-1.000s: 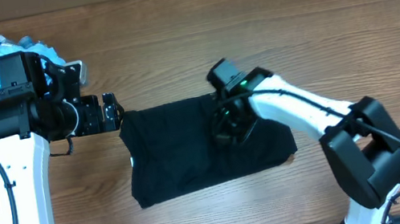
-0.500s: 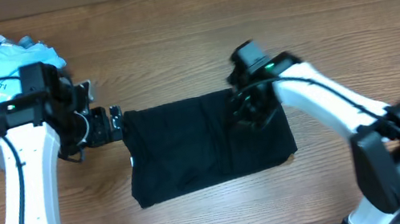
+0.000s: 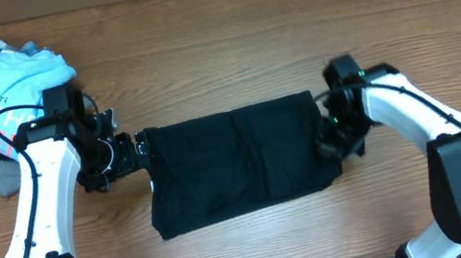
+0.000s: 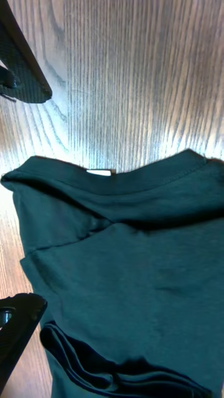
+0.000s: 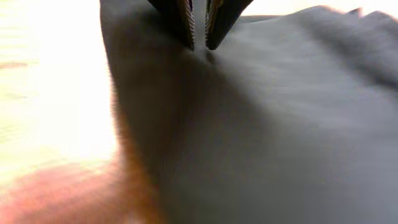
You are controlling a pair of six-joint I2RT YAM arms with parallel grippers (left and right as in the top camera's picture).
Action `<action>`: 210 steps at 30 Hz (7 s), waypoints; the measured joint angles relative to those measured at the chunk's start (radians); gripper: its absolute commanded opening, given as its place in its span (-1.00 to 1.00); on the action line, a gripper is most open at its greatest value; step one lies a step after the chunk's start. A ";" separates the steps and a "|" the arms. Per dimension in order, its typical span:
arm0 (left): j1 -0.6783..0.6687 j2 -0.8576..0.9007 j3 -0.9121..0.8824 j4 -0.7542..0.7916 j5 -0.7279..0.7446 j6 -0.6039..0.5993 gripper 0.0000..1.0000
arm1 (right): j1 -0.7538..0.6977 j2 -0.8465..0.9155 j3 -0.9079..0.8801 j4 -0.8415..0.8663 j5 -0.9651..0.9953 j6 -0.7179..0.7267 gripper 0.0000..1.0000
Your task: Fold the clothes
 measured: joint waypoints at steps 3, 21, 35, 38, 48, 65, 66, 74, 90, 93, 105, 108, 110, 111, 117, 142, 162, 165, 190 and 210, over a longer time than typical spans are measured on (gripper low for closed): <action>0.000 0.000 -0.001 0.005 0.002 0.000 1.00 | -0.040 0.000 -0.095 0.030 0.001 0.016 -0.79; 0.000 0.000 -0.001 0.019 0.002 0.000 1.00 | -0.084 -0.148 0.080 0.177 -0.073 -0.030 -0.68; 0.000 0.005 -0.002 0.025 0.002 0.000 1.00 | -0.084 0.106 0.080 0.382 -0.021 0.051 -0.81; 0.000 0.005 -0.002 0.024 0.002 0.000 1.00 | -0.085 0.147 0.080 0.413 -0.022 0.058 -0.90; 0.000 0.005 -0.002 0.024 -0.022 0.000 1.00 | -0.105 0.124 0.136 0.352 0.001 -0.032 -0.43; -0.001 0.024 -0.287 0.283 0.093 -0.020 1.00 | -0.110 -0.232 0.202 0.042 -0.164 -0.171 -0.22; -0.005 0.037 -0.303 0.303 0.101 -0.020 1.00 | -0.110 -0.231 0.202 0.031 -0.164 -0.172 -0.22; -0.111 0.124 -0.286 0.405 0.166 -0.026 0.96 | -0.110 -0.231 0.202 0.027 -0.164 -0.180 -0.24; -0.208 0.214 -0.253 0.488 0.190 -0.097 -0.71 | -0.110 -0.231 0.202 0.006 -0.164 -0.182 -0.24; -0.208 0.228 -0.256 0.464 0.206 -0.095 -0.92 | -0.110 -0.231 0.202 0.005 -0.164 -0.183 -0.25; -0.046 0.261 -0.029 -0.054 -0.032 -0.069 -0.92 | -0.110 -0.231 0.202 -0.005 -0.164 -0.183 -0.25; -0.017 0.246 0.101 -0.099 -0.066 -0.059 -0.92 | -0.110 -0.231 0.202 -0.004 -0.164 -0.183 -0.25; -0.020 0.228 0.172 -0.114 -0.075 -0.055 -0.92 | -0.110 -0.231 0.202 -0.001 -0.164 -0.183 -0.25; -0.029 0.216 0.210 -0.124 -0.079 -0.056 -0.92 | -0.110 -0.231 0.202 -0.001 -0.164 -0.183 -0.25; -0.154 0.198 0.275 -0.126 -0.089 -0.076 -0.92 | -0.110 -0.231 0.202 0.001 -0.164 -0.183 -0.25; -0.661 0.198 0.275 -0.047 -0.152 -0.313 -0.92 | -0.110 -0.231 0.202 0.002 -0.164 -0.183 -0.23; -0.673 0.198 0.275 -0.052 -0.153 -0.337 -0.92 | -0.081 -0.211 -0.111 0.072 -0.310 -0.202 -0.62; -0.673 0.198 0.275 -0.052 -0.152 -0.337 -0.92 | -0.078 -0.211 -0.175 0.145 -0.367 -0.157 -0.76; -0.674 0.198 0.333 -0.131 -0.124 -0.336 -0.92 | 0.034 -0.102 -0.401 0.518 -0.459 0.364 -0.73; -0.816 0.198 0.374 -0.133 -0.092 -0.355 -0.20 | 0.032 -0.074 -0.383 0.553 -0.492 0.366 -0.77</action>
